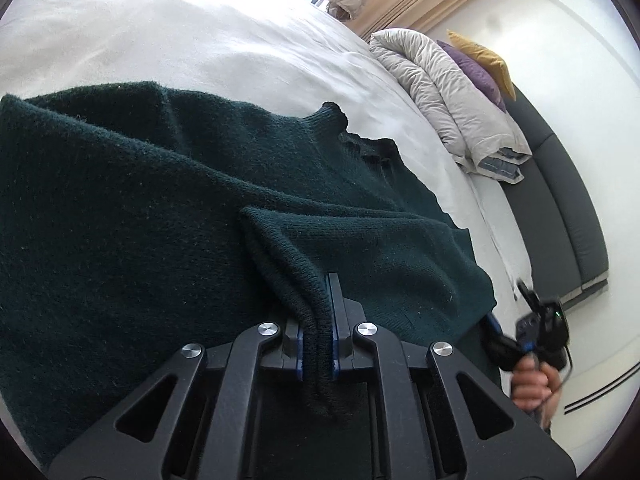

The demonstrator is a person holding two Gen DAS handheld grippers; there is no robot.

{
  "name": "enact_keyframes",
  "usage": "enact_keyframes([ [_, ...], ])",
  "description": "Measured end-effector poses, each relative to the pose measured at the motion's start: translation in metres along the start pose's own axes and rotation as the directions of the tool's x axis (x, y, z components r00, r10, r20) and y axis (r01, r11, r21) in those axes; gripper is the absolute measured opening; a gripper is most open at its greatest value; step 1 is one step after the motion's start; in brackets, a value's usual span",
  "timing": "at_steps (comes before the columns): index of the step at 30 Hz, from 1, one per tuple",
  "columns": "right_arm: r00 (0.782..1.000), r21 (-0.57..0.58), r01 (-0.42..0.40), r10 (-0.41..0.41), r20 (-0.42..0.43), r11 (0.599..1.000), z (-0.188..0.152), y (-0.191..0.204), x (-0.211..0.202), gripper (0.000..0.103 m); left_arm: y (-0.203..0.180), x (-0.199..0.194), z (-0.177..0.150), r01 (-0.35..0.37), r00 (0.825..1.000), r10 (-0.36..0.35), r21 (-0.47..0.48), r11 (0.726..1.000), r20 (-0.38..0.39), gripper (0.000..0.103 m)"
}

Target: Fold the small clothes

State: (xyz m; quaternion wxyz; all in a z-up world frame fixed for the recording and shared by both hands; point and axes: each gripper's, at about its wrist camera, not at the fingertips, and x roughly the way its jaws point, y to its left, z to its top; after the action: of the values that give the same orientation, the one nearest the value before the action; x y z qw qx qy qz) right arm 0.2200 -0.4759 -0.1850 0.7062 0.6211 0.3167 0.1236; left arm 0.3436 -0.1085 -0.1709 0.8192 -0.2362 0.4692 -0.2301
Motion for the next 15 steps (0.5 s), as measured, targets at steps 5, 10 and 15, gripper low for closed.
enact_keyframes([
  [5, 0.987, -0.059, 0.079, -0.069, 0.147, 0.995, 0.015, 0.016, -0.049, 0.072, 0.002, 0.002, -0.001, 0.0, 1.0, 0.0, 0.009, 1.0, 0.004, 0.01],
  [10, 1.0, -0.206, 0.011, -0.01, 0.006, 0.978, 0.015, 0.057, -0.001, 0.072, 0.006, -0.003, -0.001, 0.001, 1.0, -0.001, 0.011, 1.0, 0.007, 0.01],
  [15, 0.981, -0.239, -0.11, 0.067, -0.183, 0.965, 0.003, 0.077, 0.081, 0.071, 0.003, -0.003, -0.001, -0.022, 1.0, 0.022, 0.027, 0.999, 0.011, 0.01],
])
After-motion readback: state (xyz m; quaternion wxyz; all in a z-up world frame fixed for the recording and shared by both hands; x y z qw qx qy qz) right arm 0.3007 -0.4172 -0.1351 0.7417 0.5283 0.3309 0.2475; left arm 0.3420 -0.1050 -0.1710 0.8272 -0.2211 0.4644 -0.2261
